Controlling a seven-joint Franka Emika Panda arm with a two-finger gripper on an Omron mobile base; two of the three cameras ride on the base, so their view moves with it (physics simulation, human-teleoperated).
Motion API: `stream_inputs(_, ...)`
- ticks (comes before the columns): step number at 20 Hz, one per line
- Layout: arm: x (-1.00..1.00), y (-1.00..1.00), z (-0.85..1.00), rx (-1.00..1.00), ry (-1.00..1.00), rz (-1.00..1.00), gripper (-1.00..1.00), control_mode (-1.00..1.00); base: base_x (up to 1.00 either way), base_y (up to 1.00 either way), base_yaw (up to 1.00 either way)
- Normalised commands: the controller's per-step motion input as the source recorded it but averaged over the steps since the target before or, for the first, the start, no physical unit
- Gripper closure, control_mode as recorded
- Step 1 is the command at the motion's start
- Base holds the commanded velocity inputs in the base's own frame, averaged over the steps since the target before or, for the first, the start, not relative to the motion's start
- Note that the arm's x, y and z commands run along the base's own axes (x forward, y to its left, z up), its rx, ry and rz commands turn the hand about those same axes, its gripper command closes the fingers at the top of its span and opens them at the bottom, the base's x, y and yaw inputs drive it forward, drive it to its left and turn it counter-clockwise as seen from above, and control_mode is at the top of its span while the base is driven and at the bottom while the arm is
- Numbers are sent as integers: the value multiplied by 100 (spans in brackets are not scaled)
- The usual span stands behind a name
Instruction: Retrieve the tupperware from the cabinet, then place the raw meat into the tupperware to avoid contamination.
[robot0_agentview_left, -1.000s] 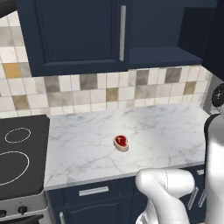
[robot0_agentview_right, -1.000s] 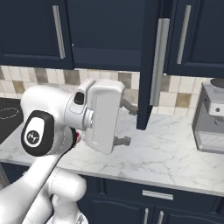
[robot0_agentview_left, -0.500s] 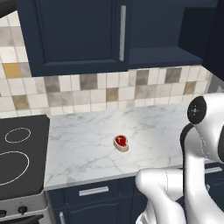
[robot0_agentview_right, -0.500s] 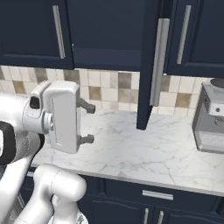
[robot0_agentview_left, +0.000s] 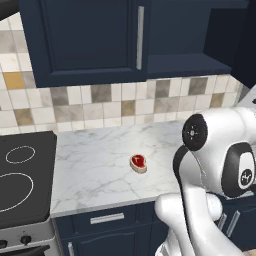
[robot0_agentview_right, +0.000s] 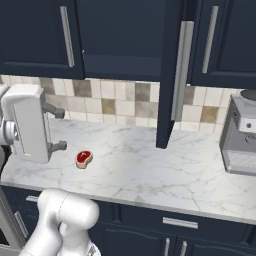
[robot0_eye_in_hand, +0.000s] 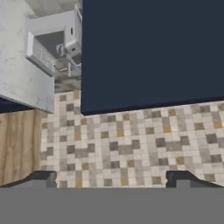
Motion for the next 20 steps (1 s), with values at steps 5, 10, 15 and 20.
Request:
stream_inputs(5,9,34,0,3,-10,23,-100,-100,0,0,0)
stream_inputs(10,0,5,-1,7,-11,30,-100,-100,0,0,0)
stream_inputs(15,-7,2,-11,7,-1,36,-100,-100,0,0,0)
stream_inputs(20,5,22,-18,9,0,34,-100,-100,0,0,0)
